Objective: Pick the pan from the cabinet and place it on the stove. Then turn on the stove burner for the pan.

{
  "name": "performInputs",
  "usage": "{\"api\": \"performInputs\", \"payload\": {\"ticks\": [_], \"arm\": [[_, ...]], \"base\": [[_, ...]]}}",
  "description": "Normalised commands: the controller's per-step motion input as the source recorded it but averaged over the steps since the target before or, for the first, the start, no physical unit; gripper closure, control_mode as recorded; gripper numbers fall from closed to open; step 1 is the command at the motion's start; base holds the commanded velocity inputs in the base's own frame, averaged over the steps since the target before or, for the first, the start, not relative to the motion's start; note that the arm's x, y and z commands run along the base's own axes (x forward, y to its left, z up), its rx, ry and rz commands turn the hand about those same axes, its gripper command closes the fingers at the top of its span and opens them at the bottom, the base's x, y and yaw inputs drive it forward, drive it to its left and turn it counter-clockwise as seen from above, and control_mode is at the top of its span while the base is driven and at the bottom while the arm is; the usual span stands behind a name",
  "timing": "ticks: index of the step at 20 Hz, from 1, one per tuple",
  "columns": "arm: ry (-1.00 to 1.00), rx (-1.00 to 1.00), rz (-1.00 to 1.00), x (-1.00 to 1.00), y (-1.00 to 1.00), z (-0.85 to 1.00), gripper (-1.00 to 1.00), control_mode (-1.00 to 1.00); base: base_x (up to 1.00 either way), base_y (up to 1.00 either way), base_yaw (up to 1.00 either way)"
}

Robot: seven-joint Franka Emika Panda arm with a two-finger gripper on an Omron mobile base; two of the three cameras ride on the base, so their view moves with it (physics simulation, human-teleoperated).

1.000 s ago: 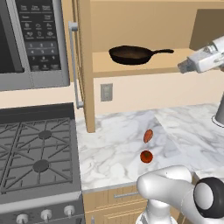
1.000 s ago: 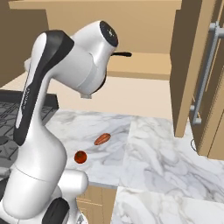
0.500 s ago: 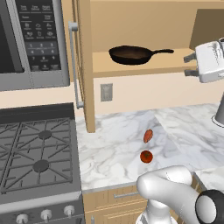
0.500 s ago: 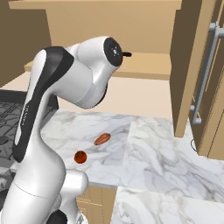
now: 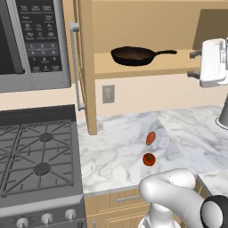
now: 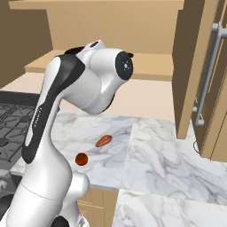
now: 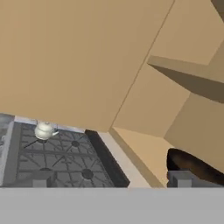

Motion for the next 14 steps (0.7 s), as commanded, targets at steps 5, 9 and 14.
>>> {"api": "performInputs", "payload": {"ticks": [5, 9, 14], "arm": [[-0.18, -0.03, 0.0, 0.37, -0.33, 0.0, -1.0, -1.0], [-0.15, -0.05, 0.0, 0.35, -0.21, -0.03, -1.0, -1.0], [-0.1, -0.06, 0.0, 0.43, -0.06, -0.16, -1.0, -1.0]], "base": [[0.0, 0.0, 0.0], [0.0, 0.0, 0.0], [0.0, 0.0, 0.0]]}}
